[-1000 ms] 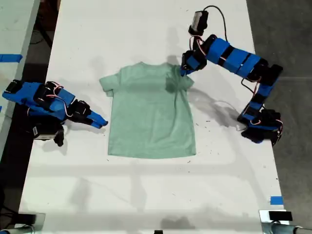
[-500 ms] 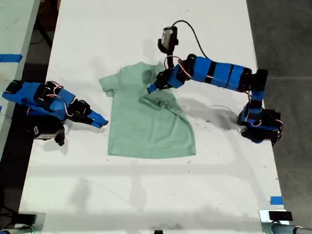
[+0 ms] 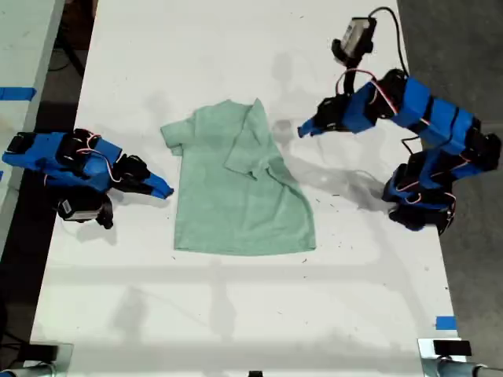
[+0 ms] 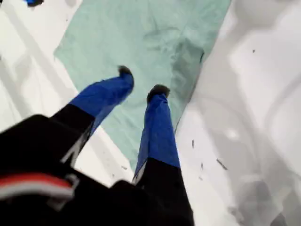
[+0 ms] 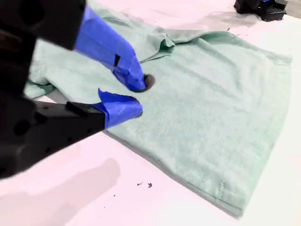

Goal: Fold t shirt

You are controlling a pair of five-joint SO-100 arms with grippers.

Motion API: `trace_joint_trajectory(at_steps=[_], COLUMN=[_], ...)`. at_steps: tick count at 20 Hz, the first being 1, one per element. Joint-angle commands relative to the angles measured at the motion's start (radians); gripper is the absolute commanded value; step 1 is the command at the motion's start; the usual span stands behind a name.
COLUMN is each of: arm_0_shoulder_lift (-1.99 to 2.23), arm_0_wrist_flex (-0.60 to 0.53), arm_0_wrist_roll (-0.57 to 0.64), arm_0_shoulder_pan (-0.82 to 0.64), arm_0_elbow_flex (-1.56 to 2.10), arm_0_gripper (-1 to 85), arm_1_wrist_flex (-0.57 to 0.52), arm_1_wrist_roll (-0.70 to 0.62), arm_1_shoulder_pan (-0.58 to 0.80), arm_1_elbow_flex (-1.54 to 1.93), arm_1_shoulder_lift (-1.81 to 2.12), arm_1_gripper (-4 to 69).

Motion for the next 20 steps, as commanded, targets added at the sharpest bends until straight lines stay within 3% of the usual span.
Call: trace_joint_trajectory(at_steps=[1, 2, 4, 5, 8, 9, 13, 17, 20], arm_0_shoulder_lift=[0.006, 0.008, 0.008, 0.008, 0.005, -0.005, -0.032, -0.031, 0.000], arm_0_wrist_flex=[-0.011, -0.009, -0.008, -0.011, -0.006, -0.005, 0.000, 0.000, -0.005], arm_0_wrist_roll=[-0.009, -0.005, 0.000, 0.049, 0.169, 0.222, 0.239, 0.256, 0.288], arm_0_shoulder_pan=[-0.057, -0.078, -0.150, -0.206, -0.333, -0.354, -0.327, -0.295, -0.222], arm_0_elbow_flex=[0.041, 0.041, 0.041, 0.041, 0.041, 0.041, 0.041, 0.041, 0.041], arm_0_gripper=[-0.2, -0.2, -0.2, -0.2, -0.2, -0.2, -0.2, -0.1, 12.6], arm_1_wrist_flex=[-0.238, -0.353, -0.446, -0.422, -0.216, -0.225, -0.166, -0.166, -0.164], arm_1_wrist_roll=[0.173, 0.245, 0.324, 0.311, 0.213, 0.183, 0.184, 0.160, 0.109], arm_1_shoulder_pan=[-0.256, -0.350, -0.440, -0.451, -0.402, -0.383, -0.250, -0.242, -0.253], arm_1_elbow_flex=[0.574, 0.792, 1.138, 1.238, 1.384, 1.430, 1.463, 1.463, 1.462], arm_1_shoulder_lift=[0.437, 0.581, 0.861, 0.983, 1.261, 1.253, 1.247, 1.249, 1.250], arm_1_gripper=[1.2, 1.2, 1.2, 1.2, 1.2, 1.2, 1.8, 9.6, 10.2])
